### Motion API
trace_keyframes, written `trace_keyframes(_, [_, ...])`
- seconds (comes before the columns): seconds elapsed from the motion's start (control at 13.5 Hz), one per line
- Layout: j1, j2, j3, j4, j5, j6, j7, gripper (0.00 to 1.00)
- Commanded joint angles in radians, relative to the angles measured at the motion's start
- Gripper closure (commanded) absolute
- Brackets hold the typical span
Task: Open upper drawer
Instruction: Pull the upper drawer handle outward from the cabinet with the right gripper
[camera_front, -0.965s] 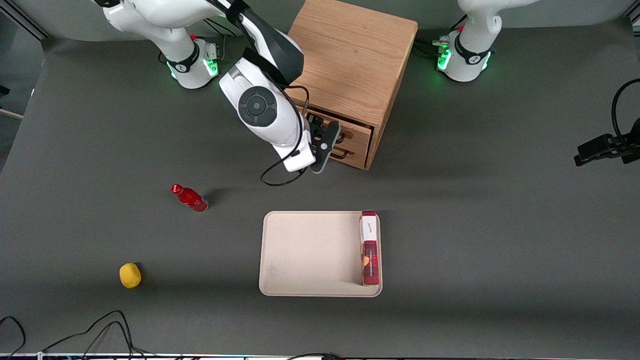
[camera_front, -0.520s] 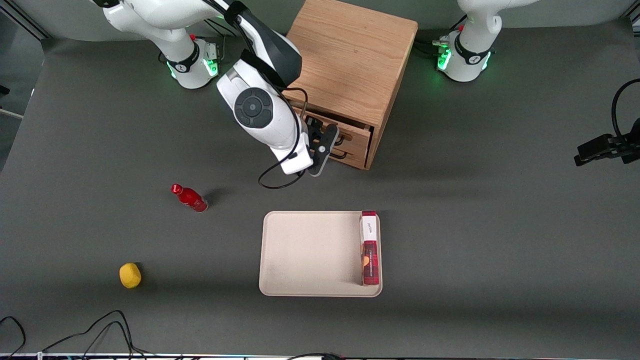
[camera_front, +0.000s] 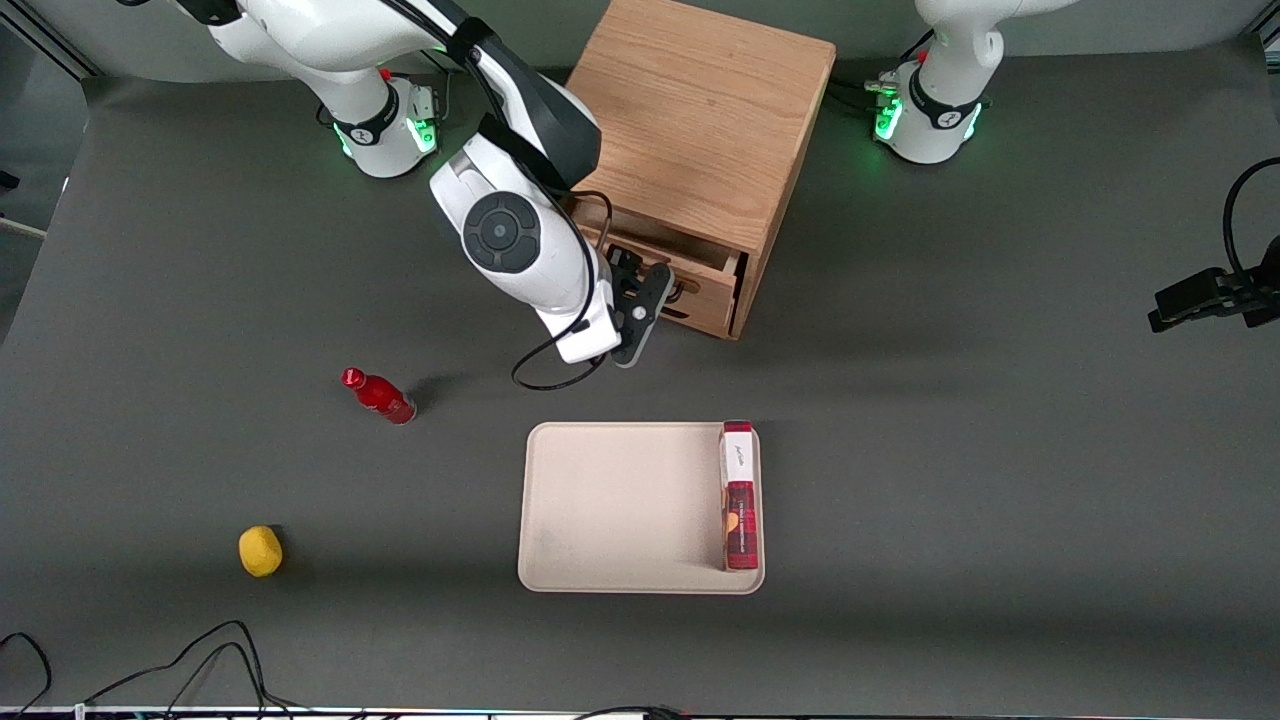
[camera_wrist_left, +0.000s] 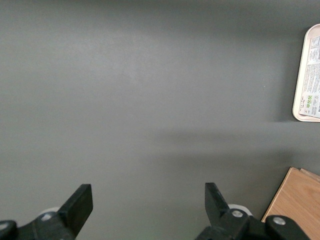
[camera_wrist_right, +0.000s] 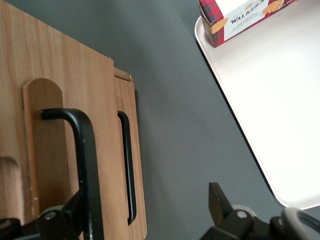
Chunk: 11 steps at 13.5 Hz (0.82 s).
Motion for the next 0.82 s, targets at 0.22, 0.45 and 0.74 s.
trace_keyframes(0.22, [-0.021,0.024,0.006,0.033,-0.014,-0.002,-0.059,0.0])
trace_keyframes(0.45, [-0.035,0.033,0.006,0.033,-0.015,-0.002,-0.063,0.0])
trace_keyframes(0.74, [-0.044,0.051,0.006,0.06,-0.025,-0.002,-0.103,0.0])
